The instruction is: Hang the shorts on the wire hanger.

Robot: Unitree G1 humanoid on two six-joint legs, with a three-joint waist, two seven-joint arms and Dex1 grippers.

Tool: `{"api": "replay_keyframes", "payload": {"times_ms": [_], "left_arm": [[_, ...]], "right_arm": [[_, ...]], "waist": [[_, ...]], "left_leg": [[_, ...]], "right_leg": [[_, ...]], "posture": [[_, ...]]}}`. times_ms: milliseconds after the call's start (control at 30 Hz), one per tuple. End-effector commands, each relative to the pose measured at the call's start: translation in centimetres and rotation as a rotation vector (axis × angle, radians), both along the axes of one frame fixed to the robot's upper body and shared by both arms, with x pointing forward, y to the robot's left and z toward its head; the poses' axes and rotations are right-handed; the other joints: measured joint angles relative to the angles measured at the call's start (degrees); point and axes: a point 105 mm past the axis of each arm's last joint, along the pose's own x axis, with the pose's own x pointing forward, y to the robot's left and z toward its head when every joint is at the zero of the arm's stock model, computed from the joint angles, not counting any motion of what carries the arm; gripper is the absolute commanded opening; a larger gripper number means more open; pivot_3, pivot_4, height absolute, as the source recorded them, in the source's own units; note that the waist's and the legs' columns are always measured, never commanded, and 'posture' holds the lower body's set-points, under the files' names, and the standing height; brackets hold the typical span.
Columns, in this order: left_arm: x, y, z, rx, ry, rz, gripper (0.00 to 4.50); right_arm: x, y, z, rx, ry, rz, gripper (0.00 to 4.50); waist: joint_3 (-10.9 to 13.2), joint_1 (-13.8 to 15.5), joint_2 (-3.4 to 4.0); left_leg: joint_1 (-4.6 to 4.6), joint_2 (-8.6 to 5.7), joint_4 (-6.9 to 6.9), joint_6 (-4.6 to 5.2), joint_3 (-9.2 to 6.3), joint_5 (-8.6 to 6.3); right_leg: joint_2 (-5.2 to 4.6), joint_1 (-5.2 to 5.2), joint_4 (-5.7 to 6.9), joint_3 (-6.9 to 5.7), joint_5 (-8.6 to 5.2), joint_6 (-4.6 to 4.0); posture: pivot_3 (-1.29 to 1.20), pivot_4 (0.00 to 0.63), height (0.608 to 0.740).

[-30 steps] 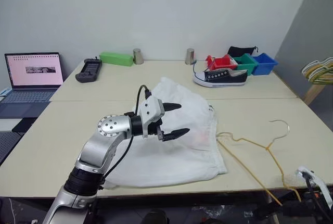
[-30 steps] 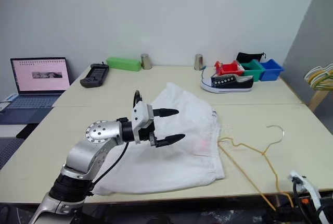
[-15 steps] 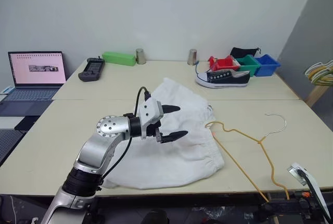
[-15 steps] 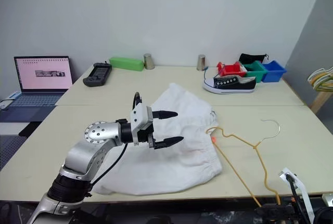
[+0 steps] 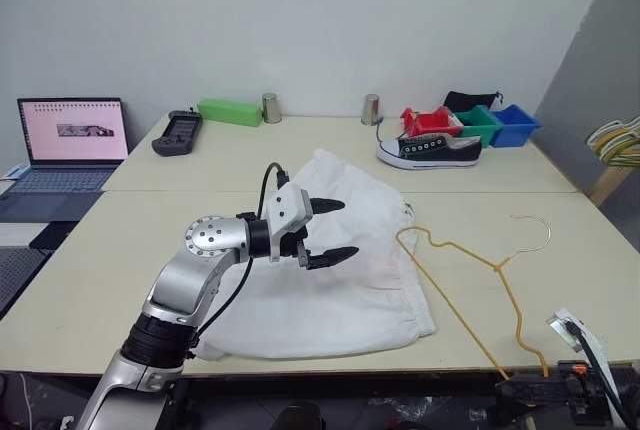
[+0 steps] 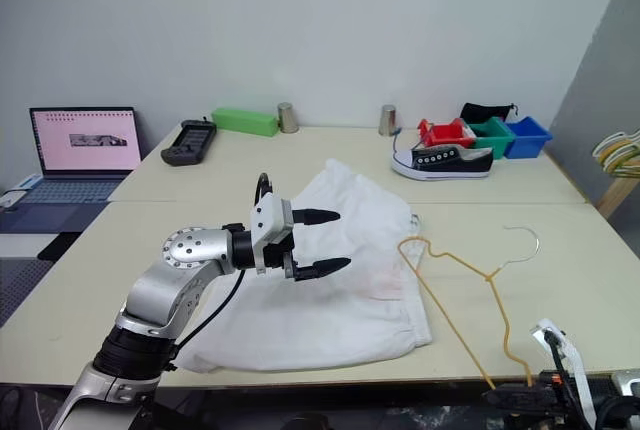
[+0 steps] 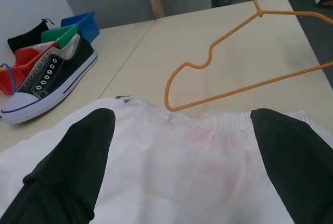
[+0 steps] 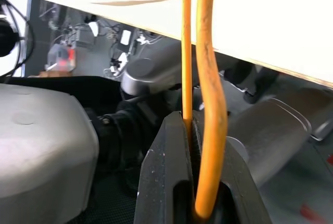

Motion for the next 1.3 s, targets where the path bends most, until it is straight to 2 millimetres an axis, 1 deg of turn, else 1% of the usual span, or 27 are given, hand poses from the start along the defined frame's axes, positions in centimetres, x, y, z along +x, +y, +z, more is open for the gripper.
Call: {"api": "replay_keyframes", "payload": {"times_ms": [33, 100, 233, 400, 500, 567, 667, 800, 933, 1033, 1100, 1300], "left_arm": [[-0.1, -0.1, 0.8, 0.003, -0.047, -0.012, 4.44], [-0.2, -0.1, 0.7, 0.006, -0.048, -0.015, 4.44], [-0.2, -0.1, 0.6, 0.010, -0.049, -0.018, 4.44], [-0.3, 0.2, 0.6, 0.017, -0.053, -0.012, 4.44], [-0.2, 0.3, 0.6, 0.020, -0.059, -0.006, 4.44], [-0.1, 0.4, 0.7, 0.021, -0.062, -0.002, 4.44], [-0.1, 0.5, 0.7, 0.023, -0.063, -0.001, 4.44], [-0.2, 0.3, 0.6, 0.024, -0.067, -0.007, 4.44], [-0.1, 0.3, 0.8, 0.025, -0.075, -0.005, 4.44], [0.0, 0.5, 0.9, 0.029, -0.082, -0.001, 4.44], [0.0, 0.6, 0.9, 0.036, -0.085, 0.000, 4.44], [-0.1, 0.7, 0.9, 0.041, -0.089, 0.001, 4.44]], "right_arm": [[-0.5, -1.9, 0.0, -0.043, 0.019, -0.049, 0.00], [-1.1, -2.5, -0.4, -0.055, 0.046, -0.055, 0.00], [-2.4, -2.2, -0.6, -0.050, 0.074, -0.024, 0.00], [-4.0, 0.3, 0.5, 0.043, 0.092, 0.084, 0.00], [-3.6, 1.6, 1.0, 0.092, 0.075, 0.098, 0.00], [-3.2, 1.9, 1.2, 0.107, 0.063, 0.093, 0.00], [-2.8, 1.8, 1.1, 0.107, 0.061, 0.070, 0.00], [-2.1, 1.7, 0.3, 0.101, 0.071, 0.024, 0.00], [-2.4, 2.8, -0.6, 0.112, 0.123, 0.037, 0.00], [-2.3, 3.0, -1.4, 0.125, 0.168, 0.006, 0.00], [-1.9, 3.1, -1.4, 0.156, 0.198, -0.025, 0.00], [-1.2, 3.5, -0.8, 0.214, 0.252, -0.038, 0.00]], "waist": [[0.0, 0.0, 0.03], [0.0, 0.0, 0.01], [0.0, -0.1, 0.02], [0.1, -0.2, 0.08], [0.1, -0.2, 0.04], [0.2, -0.1, -0.03], [0.2, 0.0, 0.00], [0.3, 0.1, -0.03], [0.3, 0.1, 0.00], [0.3, 0.2, 0.00], [0.3, 0.2, 0.02], [0.3, 0.2, 0.05]], "left_leg": [[0.00, 0.00, 0.00, 0.00, -0.01, 0.00], [0.00, -0.02, 0.00, 0.00, 0.00, 0.00], [0.01, 0.00, -0.01, 0.00, -0.02, 0.00], [0.02, 0.01, -0.06, 0.00, -0.06, 0.00], [0.02, 0.03, -0.06, 0.00, -0.09, 0.00], [0.03, 0.02, -0.06, 0.00, -0.11, 0.00], [0.02, 0.01, -0.06, 0.00, -0.12, 0.00], [0.00, 0.01, -0.06, -0.01, -0.12, -0.01], [0.01, 0.02, -0.07, -0.01, -0.13, -0.01], [0.00, 0.02, -0.10, -0.01, -0.15, -0.01], [0.00, 0.02, -0.10, -0.01, -0.15, -0.01], [0.01, 0.02, -0.11, 0.00, -0.16, -0.01]], "right_leg": [[-0.01, 0.00, -0.01, -0.01, 0.00, 0.00], [-0.03, 0.02, -0.01, -0.01, -0.02, 0.02], [-0.03, 0.03, -0.01, -0.03, -0.04, 0.00], [-0.02, 0.03, -0.01, -0.07, -0.12, -0.02], [-0.01, 0.03, -0.01, -0.10, -0.13, -0.02], [-0.01, 0.04, -0.01, -0.12, -0.13, -0.02], [-0.02, 0.04, -0.03, -0.13, -0.14, -0.01], [-0.03, 0.05, -0.05, -0.13, -0.14, -0.01], [-0.03, 0.05, -0.05, -0.13, -0.15, -0.02], [-0.03, 0.04, -0.05, -0.14, -0.16, -0.03], [-0.03, 0.04, -0.05, -0.14, -0.16, -0.03], [-0.02, 0.04, -0.05, -0.15, -0.16, -0.04]], "posture": [[0.27, 0.000, 0.740], [0.27, 0.000, 0.740], [0.28, 0.000, 0.740], [0.29, 0.000, 0.740], [0.30, 0.000, 0.740], [0.30, 0.000, 0.740], [0.30, 0.000, 0.740], [0.30, 0.000, 0.740], [0.31, 0.000, 0.740], [0.32, 0.000, 0.740], [0.32, 0.000, 0.740], [0.33, 0.000, 0.740]]}}
